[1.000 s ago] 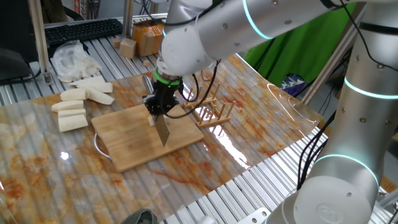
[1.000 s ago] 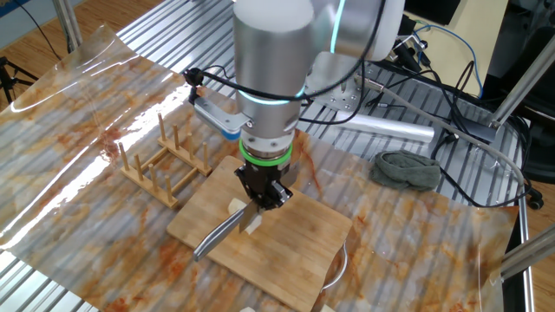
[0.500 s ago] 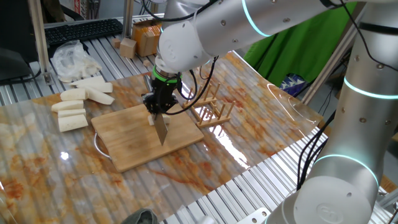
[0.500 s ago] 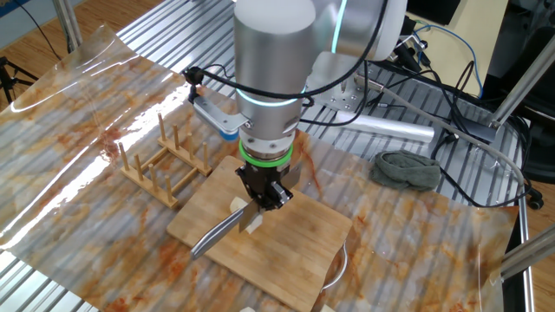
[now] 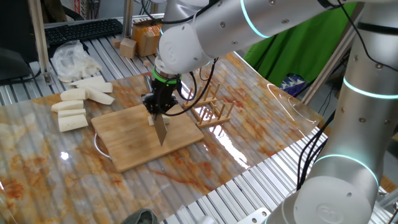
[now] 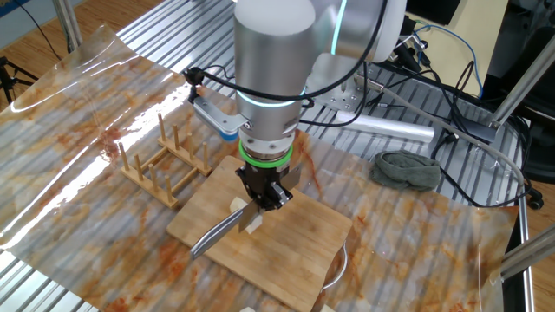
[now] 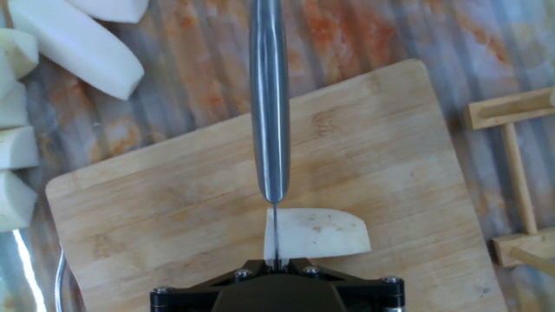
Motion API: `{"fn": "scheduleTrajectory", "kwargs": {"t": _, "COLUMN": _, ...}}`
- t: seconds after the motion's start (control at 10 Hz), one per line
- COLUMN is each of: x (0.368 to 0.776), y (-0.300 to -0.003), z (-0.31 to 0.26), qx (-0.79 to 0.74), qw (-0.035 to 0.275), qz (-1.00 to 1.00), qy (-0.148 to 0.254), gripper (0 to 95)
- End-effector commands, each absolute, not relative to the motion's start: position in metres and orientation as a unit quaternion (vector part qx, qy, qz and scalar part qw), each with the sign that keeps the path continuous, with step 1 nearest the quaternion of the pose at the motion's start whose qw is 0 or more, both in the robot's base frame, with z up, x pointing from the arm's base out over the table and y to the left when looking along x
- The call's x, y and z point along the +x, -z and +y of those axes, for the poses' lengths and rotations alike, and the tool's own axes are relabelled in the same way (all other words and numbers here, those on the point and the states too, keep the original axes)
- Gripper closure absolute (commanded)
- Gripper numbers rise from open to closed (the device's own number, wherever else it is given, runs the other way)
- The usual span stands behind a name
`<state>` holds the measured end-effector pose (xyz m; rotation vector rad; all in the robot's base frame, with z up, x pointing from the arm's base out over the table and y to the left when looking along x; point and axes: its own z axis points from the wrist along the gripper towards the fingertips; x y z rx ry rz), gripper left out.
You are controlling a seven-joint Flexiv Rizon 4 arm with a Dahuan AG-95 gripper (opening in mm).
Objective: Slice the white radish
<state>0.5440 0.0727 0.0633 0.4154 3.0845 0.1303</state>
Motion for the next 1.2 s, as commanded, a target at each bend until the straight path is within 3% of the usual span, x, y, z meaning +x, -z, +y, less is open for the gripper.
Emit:
{"fn": "scheduleTrajectory", "kwargs": {"t": 0.1, "x": 0.5437, "y": -0.0628, "z": 0.072, "qx": 0.147, "qw": 0.008, "qz": 0.988, "qy": -0.037, "gripper": 95.0}}
{"fn": "scheduleTrajectory", "kwargs": {"t": 1.2, "x": 0.5453, "y": -0.059, "z": 0.0715, "qx": 0.143, "qw": 0.0, "qz": 0.99, "qy": -0.02, "gripper": 95.0}}
